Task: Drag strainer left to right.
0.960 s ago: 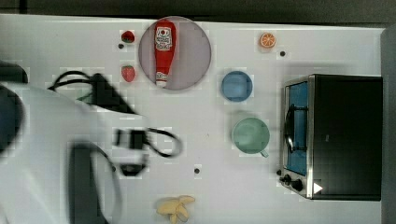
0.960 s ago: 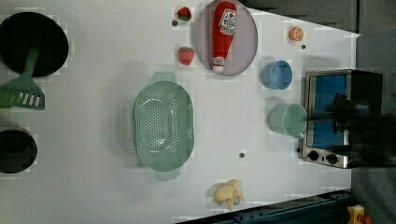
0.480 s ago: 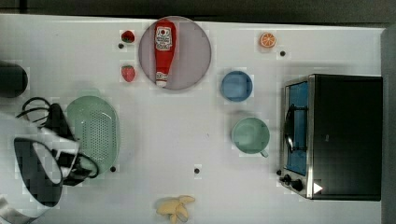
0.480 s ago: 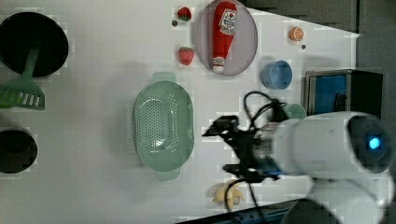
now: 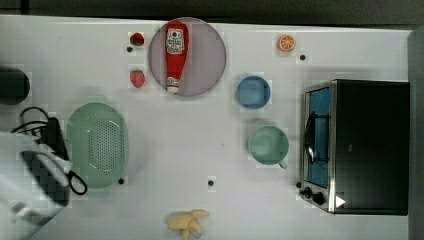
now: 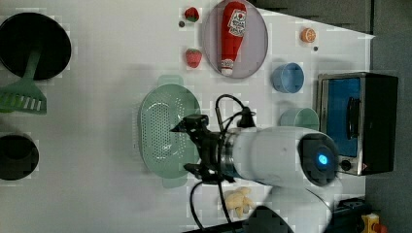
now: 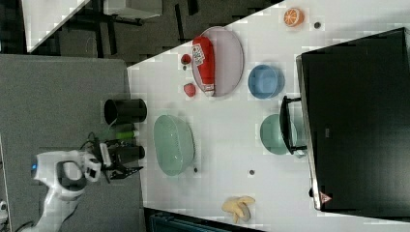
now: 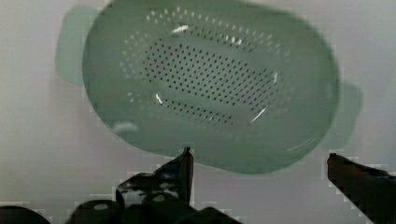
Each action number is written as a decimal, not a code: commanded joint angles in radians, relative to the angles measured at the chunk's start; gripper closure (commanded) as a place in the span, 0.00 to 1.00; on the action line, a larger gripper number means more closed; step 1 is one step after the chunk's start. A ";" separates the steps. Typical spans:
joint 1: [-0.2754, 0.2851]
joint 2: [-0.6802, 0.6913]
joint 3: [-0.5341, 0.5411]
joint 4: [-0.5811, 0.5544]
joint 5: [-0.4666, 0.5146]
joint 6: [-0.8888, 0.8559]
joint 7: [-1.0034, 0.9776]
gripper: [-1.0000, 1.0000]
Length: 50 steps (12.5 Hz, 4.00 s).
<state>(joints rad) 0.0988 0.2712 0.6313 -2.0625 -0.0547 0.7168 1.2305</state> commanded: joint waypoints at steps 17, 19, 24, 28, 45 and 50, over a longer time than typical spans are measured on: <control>0.072 0.281 -0.278 -0.093 -0.097 0.345 0.210 0.00; 0.072 0.281 -0.300 -0.098 -0.096 0.344 0.209 0.00; 0.066 0.254 -0.355 -0.130 -0.097 0.345 0.196 0.00; 0.043 0.202 -0.387 -0.194 -0.097 0.347 0.134 0.00; -0.017 0.110 -0.693 -0.314 -0.097 0.363 -0.305 0.00; -0.019 0.110 -0.761 -0.315 -0.097 0.363 -0.366 0.00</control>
<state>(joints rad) 0.0742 0.4177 -0.1302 -2.3828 -0.1494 1.0713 0.9580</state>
